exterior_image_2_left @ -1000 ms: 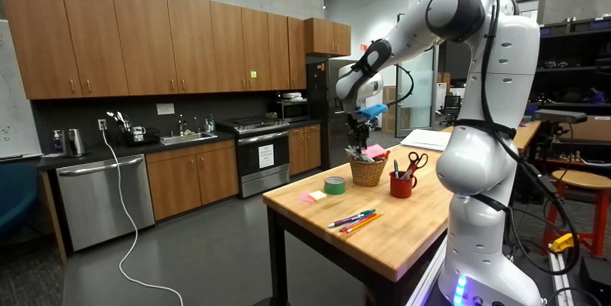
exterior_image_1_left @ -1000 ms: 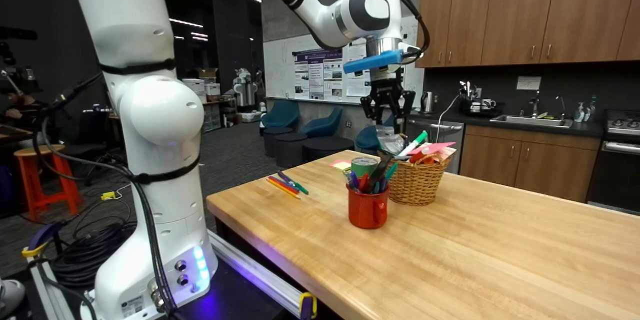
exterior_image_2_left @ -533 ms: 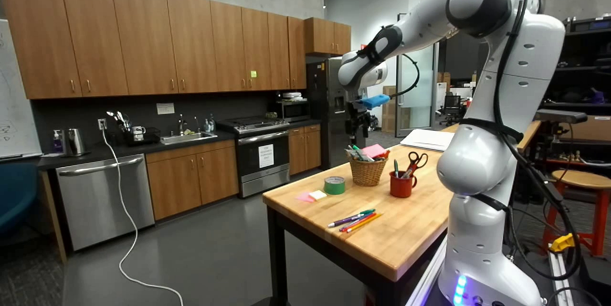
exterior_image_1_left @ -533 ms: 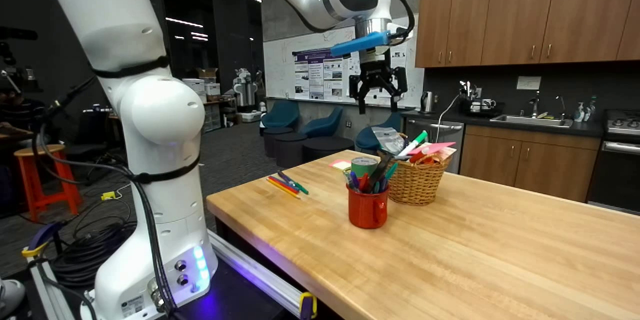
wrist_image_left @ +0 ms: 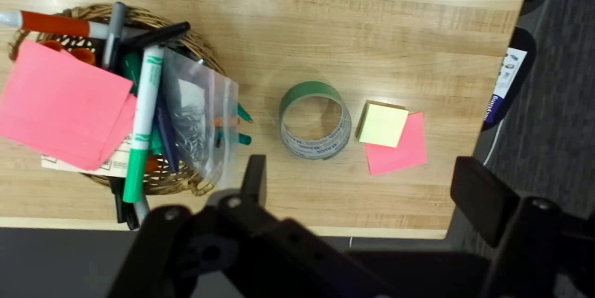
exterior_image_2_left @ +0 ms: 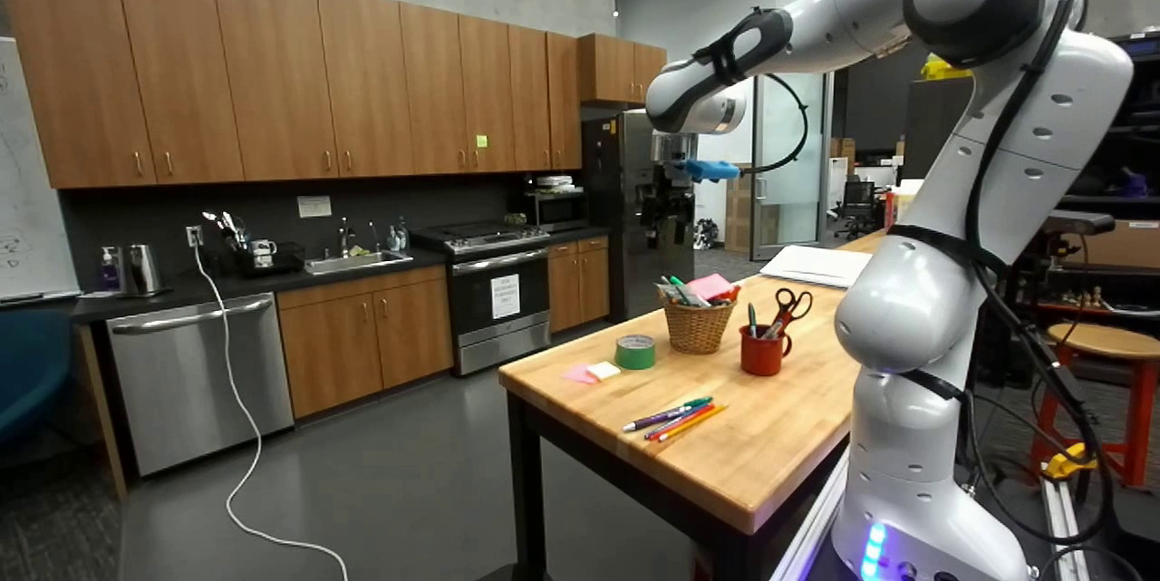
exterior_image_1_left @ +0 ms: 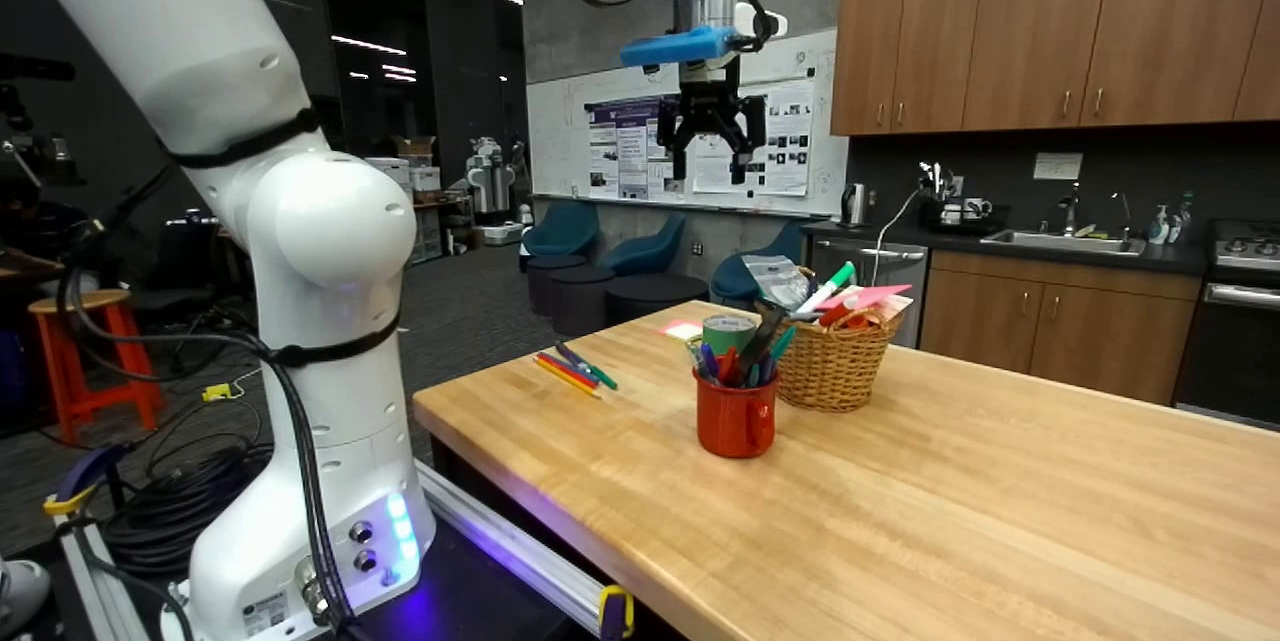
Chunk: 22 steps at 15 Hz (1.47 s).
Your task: Pick up the zip lock bag and put it into the weaved basket
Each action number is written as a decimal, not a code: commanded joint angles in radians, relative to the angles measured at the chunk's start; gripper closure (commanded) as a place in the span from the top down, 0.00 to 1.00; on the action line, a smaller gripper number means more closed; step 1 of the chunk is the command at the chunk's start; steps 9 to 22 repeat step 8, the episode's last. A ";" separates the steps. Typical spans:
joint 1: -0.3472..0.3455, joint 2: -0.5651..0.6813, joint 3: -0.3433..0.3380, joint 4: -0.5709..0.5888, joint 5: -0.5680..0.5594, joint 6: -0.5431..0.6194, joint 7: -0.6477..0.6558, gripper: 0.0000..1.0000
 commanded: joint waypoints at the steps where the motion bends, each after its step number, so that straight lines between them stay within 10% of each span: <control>1: 0.019 -0.065 0.005 -0.017 0.050 -0.033 0.014 1.00; 22: 0.029 -0.066 0.003 -0.011 0.060 -0.028 0.001 1.00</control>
